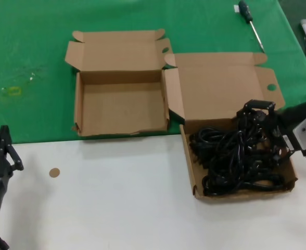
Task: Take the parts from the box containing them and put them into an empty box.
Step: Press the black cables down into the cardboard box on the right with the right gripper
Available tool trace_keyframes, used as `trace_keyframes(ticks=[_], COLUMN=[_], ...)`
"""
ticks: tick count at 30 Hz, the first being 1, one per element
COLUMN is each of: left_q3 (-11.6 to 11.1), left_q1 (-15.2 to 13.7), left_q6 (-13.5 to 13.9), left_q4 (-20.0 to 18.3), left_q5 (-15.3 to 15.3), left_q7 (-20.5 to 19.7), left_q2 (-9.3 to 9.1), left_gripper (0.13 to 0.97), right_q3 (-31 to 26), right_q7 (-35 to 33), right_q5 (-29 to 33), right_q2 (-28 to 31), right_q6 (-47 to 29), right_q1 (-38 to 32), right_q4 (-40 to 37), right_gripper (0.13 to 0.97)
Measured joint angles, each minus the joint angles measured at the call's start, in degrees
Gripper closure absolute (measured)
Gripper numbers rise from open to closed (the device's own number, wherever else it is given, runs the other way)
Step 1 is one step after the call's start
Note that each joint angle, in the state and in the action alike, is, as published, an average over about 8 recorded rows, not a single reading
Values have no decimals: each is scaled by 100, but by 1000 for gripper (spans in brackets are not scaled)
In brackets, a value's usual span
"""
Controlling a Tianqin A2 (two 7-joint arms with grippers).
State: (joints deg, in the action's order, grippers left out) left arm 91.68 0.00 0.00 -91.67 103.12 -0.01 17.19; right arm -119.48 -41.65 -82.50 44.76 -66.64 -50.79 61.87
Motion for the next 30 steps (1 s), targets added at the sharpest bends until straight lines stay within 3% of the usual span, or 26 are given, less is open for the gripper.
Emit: trace_keyframes(ticks=[2, 11, 19, 28, 30], left_q3=[0, 0, 0, 0, 0], left_q1=[0, 0, 0, 0, 0], left_q6=[0, 0, 0, 0, 0], left_q4=[0, 0, 0, 0, 0], left_q5=[0, 0, 0, 0, 0], left_q7=[0, 0, 0, 0, 0], left_q2=[0, 0, 0, 0, 0], left_gripper=[945, 945, 945, 945, 945], right_q3=[-3, -3, -25, -33, -22], right_q7=[-40, -97, -109, -22, 30], right_q5=[20, 90, 170, 185, 171], right_q2=[-44, -181, -241, -182, -158], right_q6=[18, 101, 115, -3, -28], right_q1=[-25, -96, -200, -219, -197], right_q4=[-67, -208, -336, -344, -296], right_gripper=[230, 387, 608, 785, 785])
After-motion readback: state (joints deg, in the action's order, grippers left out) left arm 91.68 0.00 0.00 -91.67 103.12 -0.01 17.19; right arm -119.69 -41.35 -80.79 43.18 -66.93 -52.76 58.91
